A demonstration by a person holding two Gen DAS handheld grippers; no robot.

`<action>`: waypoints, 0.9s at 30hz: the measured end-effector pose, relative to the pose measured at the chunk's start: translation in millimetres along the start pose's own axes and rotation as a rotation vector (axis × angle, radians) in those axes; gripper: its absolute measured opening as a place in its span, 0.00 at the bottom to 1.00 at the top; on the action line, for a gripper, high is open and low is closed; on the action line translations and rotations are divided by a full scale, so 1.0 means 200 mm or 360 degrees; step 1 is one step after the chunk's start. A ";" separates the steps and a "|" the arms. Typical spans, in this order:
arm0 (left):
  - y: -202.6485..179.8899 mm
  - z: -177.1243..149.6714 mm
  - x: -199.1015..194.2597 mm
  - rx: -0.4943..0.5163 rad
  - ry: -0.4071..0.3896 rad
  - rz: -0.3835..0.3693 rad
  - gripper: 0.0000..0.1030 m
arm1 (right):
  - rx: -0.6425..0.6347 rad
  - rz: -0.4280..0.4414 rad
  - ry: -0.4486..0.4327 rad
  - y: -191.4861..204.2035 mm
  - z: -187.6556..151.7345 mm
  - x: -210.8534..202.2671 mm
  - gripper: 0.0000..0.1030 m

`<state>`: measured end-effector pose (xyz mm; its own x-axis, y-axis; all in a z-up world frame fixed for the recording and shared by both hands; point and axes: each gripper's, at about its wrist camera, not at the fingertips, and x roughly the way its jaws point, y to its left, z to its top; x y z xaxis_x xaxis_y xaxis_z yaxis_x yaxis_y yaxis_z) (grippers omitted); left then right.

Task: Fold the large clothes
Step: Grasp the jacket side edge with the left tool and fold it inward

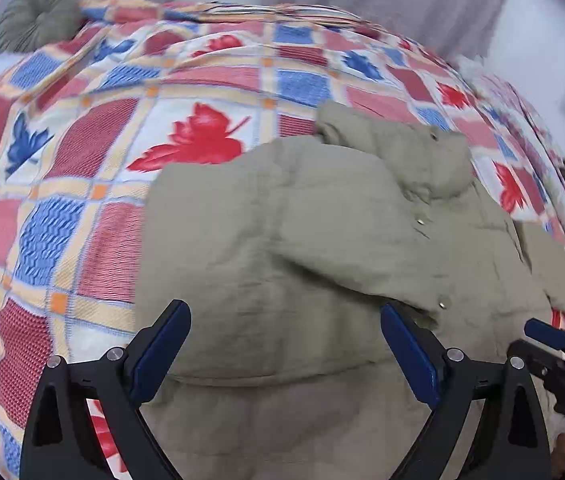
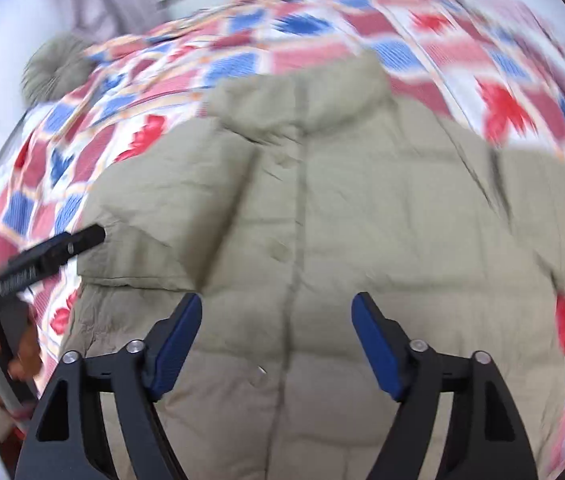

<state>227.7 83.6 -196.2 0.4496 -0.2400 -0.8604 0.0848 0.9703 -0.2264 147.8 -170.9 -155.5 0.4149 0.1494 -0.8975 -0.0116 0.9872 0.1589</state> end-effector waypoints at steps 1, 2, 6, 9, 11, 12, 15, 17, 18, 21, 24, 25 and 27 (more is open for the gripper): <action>0.10 0.02 0.01 -0.0093 -0.0002 0.0005 0.94 | -0.0106 -0.0043 -0.0026 0.08 0.04 0.01 0.78; 0.20 0.04 0.03 -0.0187 -0.0003 -0.0004 0.94 | -0.0191 -0.0080 -0.0047 0.16 0.06 0.03 0.78; 0.51 0.10 0.19 -0.0473 0.0121 -0.0090 0.93 | -0.0516 -0.0237 -0.0128 0.45 0.15 0.16 0.78; 0.59 0.08 0.32 -0.0594 0.0233 -0.0188 0.66 | -0.0685 -0.0409 -0.0172 0.60 0.20 0.29 0.78; 0.57 0.07 0.36 -0.0592 0.0231 -0.0192 0.57 | -0.0733 -0.0503 -0.0177 0.64 0.22 0.38 0.78; 0.56 0.07 0.36 -0.0564 0.0211 -0.0175 0.50 | -0.0719 -0.0536 -0.0183 0.63 0.24 0.39 0.70; 0.48 0.07 0.36 -0.0441 0.0182 -0.0077 0.48 | -0.0451 -0.0528 -0.0219 0.46 0.30 0.35 0.18; 0.44 0.08 0.36 -0.0357 0.0173 -0.0015 0.48 | -0.0091 -0.0427 -0.0210 0.22 0.31 0.30 0.18; 0.42 0.07 0.36 -0.0324 0.0169 0.0008 0.48 | 0.0097 -0.0368 -0.0184 0.09 0.29 0.29 0.18; 0.41 0.08 0.37 -0.0274 0.0164 0.0060 0.48 | 0.0574 -0.0218 -0.0051 -0.28 0.20 0.33 0.18; 0.40 0.08 0.36 -0.0241 0.0169 0.0109 0.48 | 0.0942 -0.0035 0.0040 -0.54 0.07 0.34 0.18; 0.39 0.09 0.34 -0.0226 0.0164 0.0147 0.48 | 0.1002 -0.0020 0.0017 -0.59 0.04 0.29 0.18; 0.36 0.10 0.26 -0.0161 0.0099 0.0207 0.48 | 0.0994 -0.0050 -0.0016 -0.62 0.01 0.19 0.19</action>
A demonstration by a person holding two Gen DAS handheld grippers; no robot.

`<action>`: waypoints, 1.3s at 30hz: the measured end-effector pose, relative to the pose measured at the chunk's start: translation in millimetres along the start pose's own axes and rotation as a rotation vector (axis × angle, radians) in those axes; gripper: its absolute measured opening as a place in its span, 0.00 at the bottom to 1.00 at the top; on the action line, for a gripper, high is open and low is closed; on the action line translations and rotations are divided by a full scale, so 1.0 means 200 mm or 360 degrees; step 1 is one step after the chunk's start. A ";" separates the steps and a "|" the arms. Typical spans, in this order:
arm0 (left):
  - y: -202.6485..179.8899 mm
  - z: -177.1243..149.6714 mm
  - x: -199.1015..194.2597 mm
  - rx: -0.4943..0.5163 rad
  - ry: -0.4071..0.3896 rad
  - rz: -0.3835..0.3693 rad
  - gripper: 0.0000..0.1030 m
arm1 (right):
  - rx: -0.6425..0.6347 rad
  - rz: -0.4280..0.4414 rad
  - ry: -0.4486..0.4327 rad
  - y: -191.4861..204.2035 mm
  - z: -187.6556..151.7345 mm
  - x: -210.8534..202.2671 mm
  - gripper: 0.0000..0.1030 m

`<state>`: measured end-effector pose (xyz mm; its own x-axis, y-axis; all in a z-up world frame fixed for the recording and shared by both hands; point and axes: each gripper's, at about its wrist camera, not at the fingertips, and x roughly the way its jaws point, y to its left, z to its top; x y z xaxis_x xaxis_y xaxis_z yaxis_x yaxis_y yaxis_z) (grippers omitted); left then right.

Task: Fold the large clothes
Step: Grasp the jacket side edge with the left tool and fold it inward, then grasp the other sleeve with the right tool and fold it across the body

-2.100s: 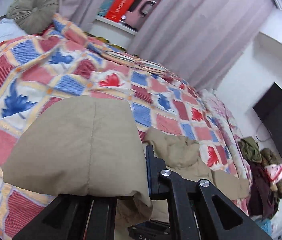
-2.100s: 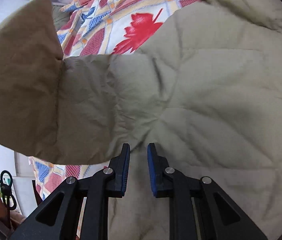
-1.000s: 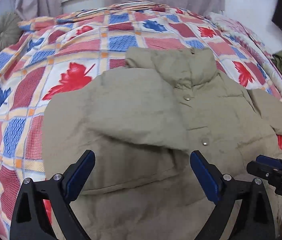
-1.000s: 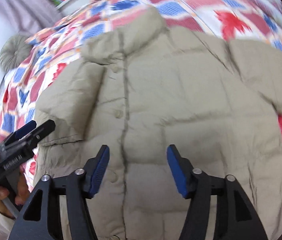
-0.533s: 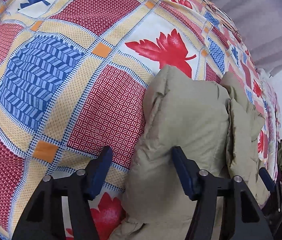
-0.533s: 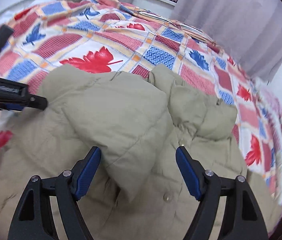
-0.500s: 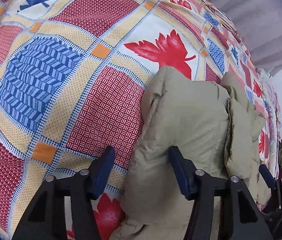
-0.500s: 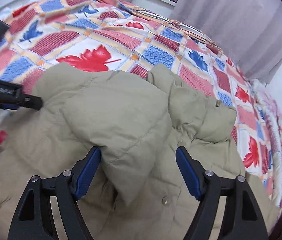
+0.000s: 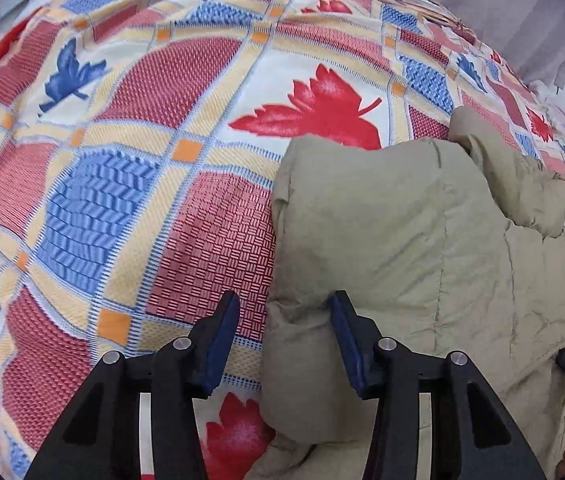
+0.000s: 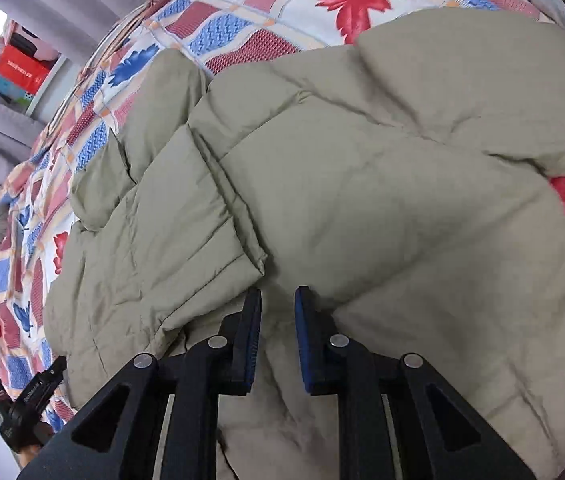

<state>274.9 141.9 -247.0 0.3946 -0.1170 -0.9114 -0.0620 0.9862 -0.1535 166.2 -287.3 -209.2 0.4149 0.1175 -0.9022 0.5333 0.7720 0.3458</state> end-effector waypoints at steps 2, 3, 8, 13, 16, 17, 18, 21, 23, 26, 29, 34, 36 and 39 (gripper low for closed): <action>0.00 0.00 -0.11 0.0052 -0.0094 0.0017 0.48 | -0.0021 0.0028 -0.0064 0.00 0.00 -0.10 0.19; -0.01 0.01 -0.16 0.0072 -0.0144 0.0025 0.48 | -0.0056 0.0061 -0.0090 0.02 0.02 -0.13 0.19; -0.04 0.09 -0.18 0.0090 -0.0179 0.0053 0.48 | -0.0308 0.0165 -0.0071 0.26 0.11 -0.06 0.19; -0.18 0.04 0.05 0.0167 -0.0051 0.0156 0.48 | -0.0523 -0.0068 0.0176 0.37 0.05 0.24 0.17; -0.20 -0.02 0.13 0.0182 -0.0036 0.0189 0.56 | -0.0542 -0.0085 0.0143 0.28 -0.02 0.25 0.06; -0.20 -0.02 0.14 0.0165 -0.0033 0.0190 0.57 | -0.0552 -0.0100 0.0128 0.27 -0.03 0.24 0.06; -0.19 -0.02 0.15 0.0145 -0.0027 0.0184 0.60 | -0.0555 -0.0088 0.0117 0.25 -0.03 0.22 0.06; -0.17 0.00 0.14 0.0136 -0.0011 0.0191 0.64 | -0.0459 -0.0012 0.0112 0.19 0.01 0.16 0.07; -0.18 0.00 0.09 0.0150 -0.0021 0.0233 0.64 | -0.0388 0.0006 0.0076 0.15 0.04 0.10 0.11; -0.20 -0.01 -0.02 0.0210 -0.0055 0.0245 0.64 | -0.0342 0.0074 0.0084 0.09 0.03 0.00 0.12; -0.25 -0.06 -0.12 0.0277 -0.0053 0.0222 0.64 | -0.0325 0.0105 0.0128 0.05 -0.02 -0.06 0.24; -0.39 -0.23 -0.22 0.0334 0.0034 0.0141 0.64 | -0.0208 0.0146 0.0203 -0.07 -0.14 -0.15 0.41; -0.47 -0.32 -0.24 0.0356 0.0094 0.0102 0.64 | -0.0164 0.0151 0.0226 -0.11 -0.18 -0.18 0.42; -0.59 -0.45 -0.26 0.0427 0.0161 0.0058 0.64 | -0.0114 0.0149 0.0259 -0.19 -0.24 -0.22 0.46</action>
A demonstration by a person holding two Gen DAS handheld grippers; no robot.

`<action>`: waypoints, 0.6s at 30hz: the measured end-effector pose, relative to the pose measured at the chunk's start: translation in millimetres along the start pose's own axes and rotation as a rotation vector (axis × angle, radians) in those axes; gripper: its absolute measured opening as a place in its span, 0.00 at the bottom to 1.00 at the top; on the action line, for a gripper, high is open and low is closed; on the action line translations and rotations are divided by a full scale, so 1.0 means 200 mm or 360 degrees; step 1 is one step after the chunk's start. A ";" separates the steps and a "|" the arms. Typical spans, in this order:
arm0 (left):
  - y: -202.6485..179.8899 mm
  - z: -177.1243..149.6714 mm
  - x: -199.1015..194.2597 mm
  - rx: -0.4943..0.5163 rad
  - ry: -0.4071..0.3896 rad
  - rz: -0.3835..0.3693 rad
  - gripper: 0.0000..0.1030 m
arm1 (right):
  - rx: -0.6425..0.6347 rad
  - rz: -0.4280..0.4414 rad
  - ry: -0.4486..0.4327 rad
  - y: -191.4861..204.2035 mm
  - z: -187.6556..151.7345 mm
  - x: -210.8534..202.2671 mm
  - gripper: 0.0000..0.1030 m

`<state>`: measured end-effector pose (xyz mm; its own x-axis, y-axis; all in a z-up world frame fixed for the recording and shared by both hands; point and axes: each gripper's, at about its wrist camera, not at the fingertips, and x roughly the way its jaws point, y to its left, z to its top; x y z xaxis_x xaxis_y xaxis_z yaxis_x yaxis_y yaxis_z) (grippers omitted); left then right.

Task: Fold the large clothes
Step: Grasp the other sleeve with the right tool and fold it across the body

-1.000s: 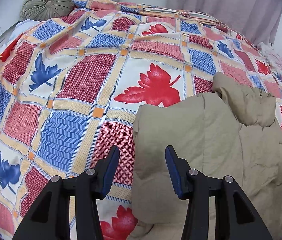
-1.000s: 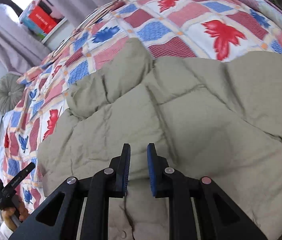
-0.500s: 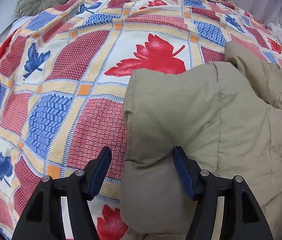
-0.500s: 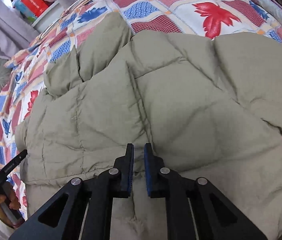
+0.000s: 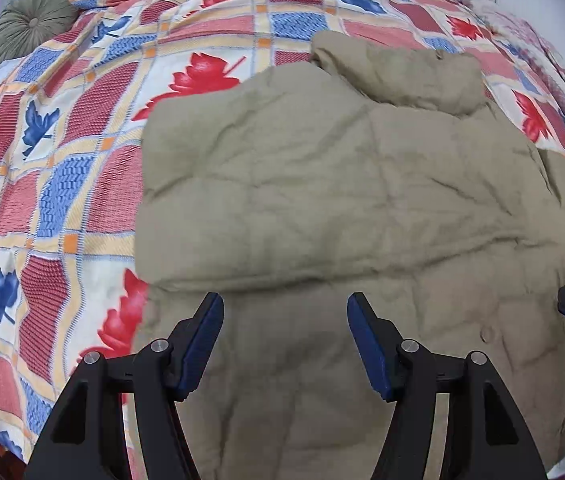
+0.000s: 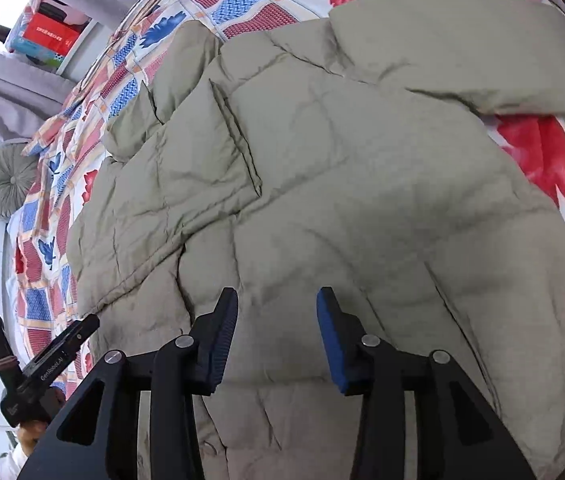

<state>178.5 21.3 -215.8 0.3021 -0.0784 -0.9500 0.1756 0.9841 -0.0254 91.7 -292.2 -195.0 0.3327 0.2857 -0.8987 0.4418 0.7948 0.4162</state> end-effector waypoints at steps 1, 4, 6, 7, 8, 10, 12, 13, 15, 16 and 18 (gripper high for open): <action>-0.05 -0.03 -0.01 0.0028 0.0016 -0.0017 0.64 | 0.0016 -0.0001 0.0006 -0.02 -0.02 -0.02 0.48; -0.18 -0.10 -0.04 0.0103 0.0049 -0.0047 0.64 | 0.0062 0.0000 0.0006 -0.10 -0.07 -0.07 0.57; -0.26 -0.13 -0.05 0.0130 0.0082 -0.0075 0.64 | 0.0089 -0.0005 -0.0001 -0.15 -0.09 -0.12 0.59; -0.29 -0.14 -0.05 0.0141 0.0102 -0.0092 0.64 | 0.0109 -0.0002 -0.0006 -0.18 -0.09 -0.14 0.61; -0.32 -0.15 -0.05 0.0153 0.0119 -0.0106 0.64 | 0.0124 0.0000 -0.0011 -0.21 -0.10 -0.16 0.63; -0.39 -0.16 -0.06 0.0182 0.0128 -0.0111 0.89 | 0.0161 0.0001 -0.0031 -0.28 -0.10 -0.21 0.65; -0.46 -0.17 -0.10 0.0193 0.0080 -0.0102 1.00 | 0.0189 -0.0008 -0.0059 -0.34 -0.09 -0.25 0.66; -0.49 -0.16 -0.11 0.0206 0.0071 -0.0103 1.00 | 0.0202 -0.0017 -0.0080 -0.38 -0.08 -0.28 0.66; -0.56 -0.16 -0.12 0.0240 0.0084 -0.0118 1.00 | 0.0236 -0.0033 -0.0119 -0.44 -0.06 -0.32 0.66; -0.60 -0.15 -0.13 0.0249 0.0092 -0.0126 1.00 | 0.0254 -0.0032 -0.0131 -0.47 -0.06 -0.34 0.66; -0.67 -0.13 -0.13 0.0266 0.0101 -0.0153 1.00 | 0.0295 -0.0024 -0.0150 -0.55 -0.05 -0.38 0.66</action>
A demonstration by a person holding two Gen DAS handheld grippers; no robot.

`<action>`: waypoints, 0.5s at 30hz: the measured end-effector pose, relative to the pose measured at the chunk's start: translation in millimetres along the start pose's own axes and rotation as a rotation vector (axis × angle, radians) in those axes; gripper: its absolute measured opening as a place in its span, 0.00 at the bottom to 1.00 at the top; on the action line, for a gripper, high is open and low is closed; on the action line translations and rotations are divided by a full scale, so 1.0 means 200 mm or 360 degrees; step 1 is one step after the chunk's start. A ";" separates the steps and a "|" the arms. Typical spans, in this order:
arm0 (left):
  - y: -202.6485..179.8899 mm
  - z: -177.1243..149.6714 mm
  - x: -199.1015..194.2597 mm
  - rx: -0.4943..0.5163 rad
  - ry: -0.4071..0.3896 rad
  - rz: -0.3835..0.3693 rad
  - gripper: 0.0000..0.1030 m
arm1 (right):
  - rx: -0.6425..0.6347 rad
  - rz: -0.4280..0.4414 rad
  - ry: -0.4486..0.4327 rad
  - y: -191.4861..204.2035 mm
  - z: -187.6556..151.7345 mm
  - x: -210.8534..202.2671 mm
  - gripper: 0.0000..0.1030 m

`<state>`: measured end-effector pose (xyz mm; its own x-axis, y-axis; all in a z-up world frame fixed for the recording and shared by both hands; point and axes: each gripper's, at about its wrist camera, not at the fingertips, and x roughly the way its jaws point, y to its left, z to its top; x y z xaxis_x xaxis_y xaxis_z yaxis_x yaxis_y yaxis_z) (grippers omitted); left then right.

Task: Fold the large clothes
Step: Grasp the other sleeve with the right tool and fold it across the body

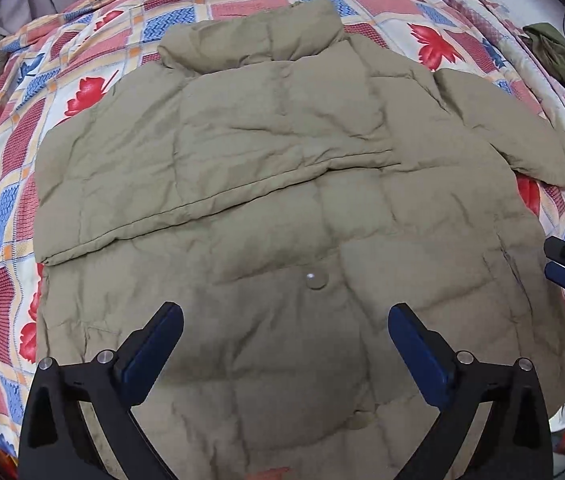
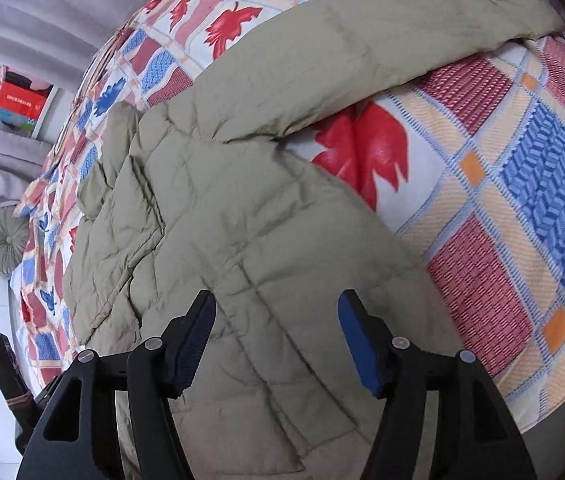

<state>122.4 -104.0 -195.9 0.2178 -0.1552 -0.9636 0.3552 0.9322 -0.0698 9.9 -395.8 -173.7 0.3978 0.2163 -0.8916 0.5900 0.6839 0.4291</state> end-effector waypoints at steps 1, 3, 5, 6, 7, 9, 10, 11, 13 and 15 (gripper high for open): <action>-0.04 0.01 0.00 0.0014 0.0000 -0.0009 1.00 | 0.0028 0.0002 -0.0014 -0.03 0.02 -0.02 0.66; -0.14 0.04 0.00 0.0056 -0.0005 -0.0019 1.00 | 0.0068 0.0023 -0.0031 -0.10 0.05 -0.05 0.66; -0.22 0.06 0.00 0.0097 0.0003 -0.0033 1.00 | 0.0110 0.0051 -0.0048 -0.17 0.08 -0.08 0.74; -0.27 0.08 0.00 0.0117 0.0009 -0.0043 1.00 | 0.0136 0.0076 -0.0063 -0.21 0.10 -0.09 0.79; -0.30 0.09 0.01 0.0128 0.0017 -0.0049 1.00 | 0.0158 0.0097 -0.0072 -0.24 0.12 -0.10 0.81; -0.36 0.11 0.02 0.0128 0.0015 -0.0024 1.00 | 0.0201 0.0126 -0.0084 -0.31 0.16 -0.13 0.81; -0.38 0.12 0.04 0.0133 0.0020 -0.0022 1.00 | 0.0214 0.0134 -0.0086 -0.34 0.18 -0.14 0.81; -0.41 0.13 0.05 0.0135 0.0038 -0.0026 1.00 | 0.0224 0.0124 -0.0095 -0.37 0.21 -0.15 0.81; -0.46 0.15 0.08 0.0129 0.0086 -0.0046 1.00 | 0.0220 0.0108 -0.0121 -0.41 0.24 -0.17 0.83; -0.49 0.16 0.10 0.0127 0.0110 -0.0073 1.00 | 0.0224 0.0109 -0.0143 -0.46 0.29 -0.19 0.84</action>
<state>120.7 -209.5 -200.4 0.1375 -0.1713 -0.9756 0.4351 0.8952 -0.0958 -18.6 -507.1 -171.5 0.4978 0.1915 -0.8459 0.6495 0.5640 0.5099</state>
